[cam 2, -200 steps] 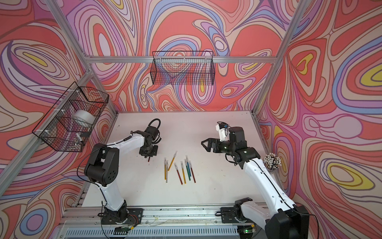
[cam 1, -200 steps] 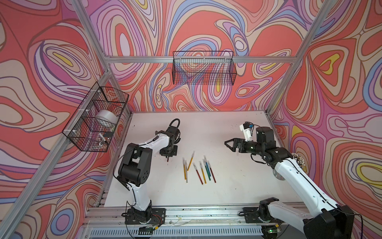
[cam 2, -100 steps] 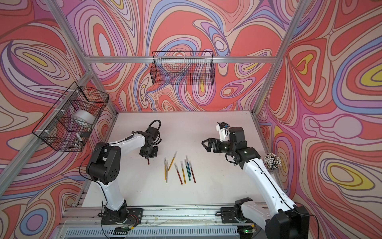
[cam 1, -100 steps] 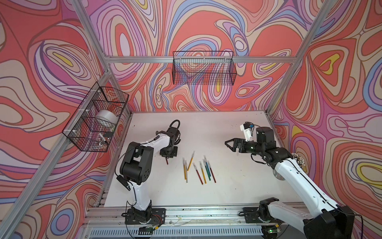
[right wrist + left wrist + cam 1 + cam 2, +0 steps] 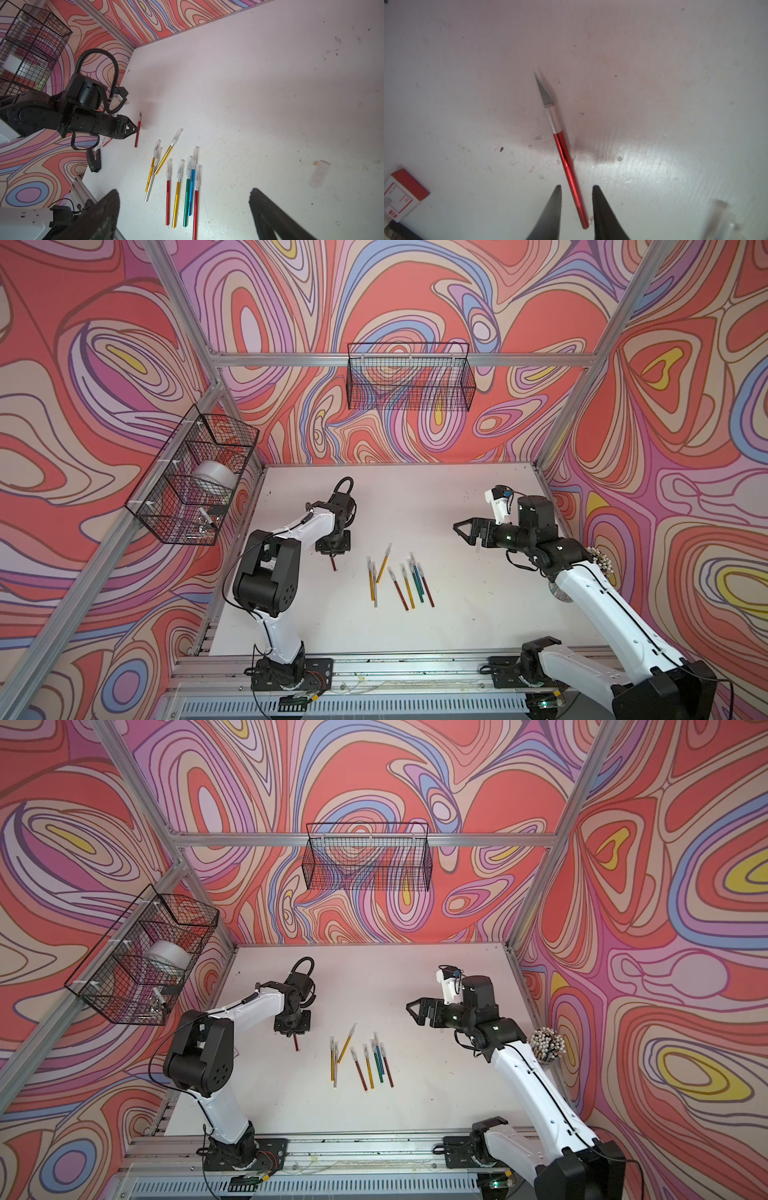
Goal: Remove protective caps from carving knives
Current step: Place the carving knife at the center of the board.
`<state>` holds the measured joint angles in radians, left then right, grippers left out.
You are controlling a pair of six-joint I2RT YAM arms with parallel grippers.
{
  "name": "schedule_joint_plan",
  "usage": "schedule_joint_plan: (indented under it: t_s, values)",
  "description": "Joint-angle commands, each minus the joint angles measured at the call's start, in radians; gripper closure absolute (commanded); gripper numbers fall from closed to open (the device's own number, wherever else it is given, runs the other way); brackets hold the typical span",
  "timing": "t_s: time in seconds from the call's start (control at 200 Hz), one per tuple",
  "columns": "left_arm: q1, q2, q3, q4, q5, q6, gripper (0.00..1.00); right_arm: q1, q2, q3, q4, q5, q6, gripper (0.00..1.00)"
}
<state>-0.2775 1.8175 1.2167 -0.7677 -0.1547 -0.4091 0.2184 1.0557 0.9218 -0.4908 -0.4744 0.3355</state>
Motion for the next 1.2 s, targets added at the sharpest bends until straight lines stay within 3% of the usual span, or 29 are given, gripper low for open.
schedule_joint_plan:
  t_s: [0.0,0.17,0.546,1.197]
  values:
    - [0.017,0.012,-0.01,-0.028,-0.008,-0.04,0.69,0.004,-0.028,-0.023,-0.011,0.008,0.008,0.02]
    - [0.033,0.024,-0.017,-0.004,0.018,-0.032,0.66,0.004,-0.021,-0.023,-0.011,0.007,0.007,0.02]
    - [0.043,0.071,-0.025,0.017,0.01,-0.042,0.69,0.005,-0.02,-0.021,-0.017,0.013,0.004,0.02]
    - [0.027,0.071,-0.07,0.127,0.076,0.061,0.85,0.004,-0.02,-0.024,-0.016,0.023,0.005,0.02]
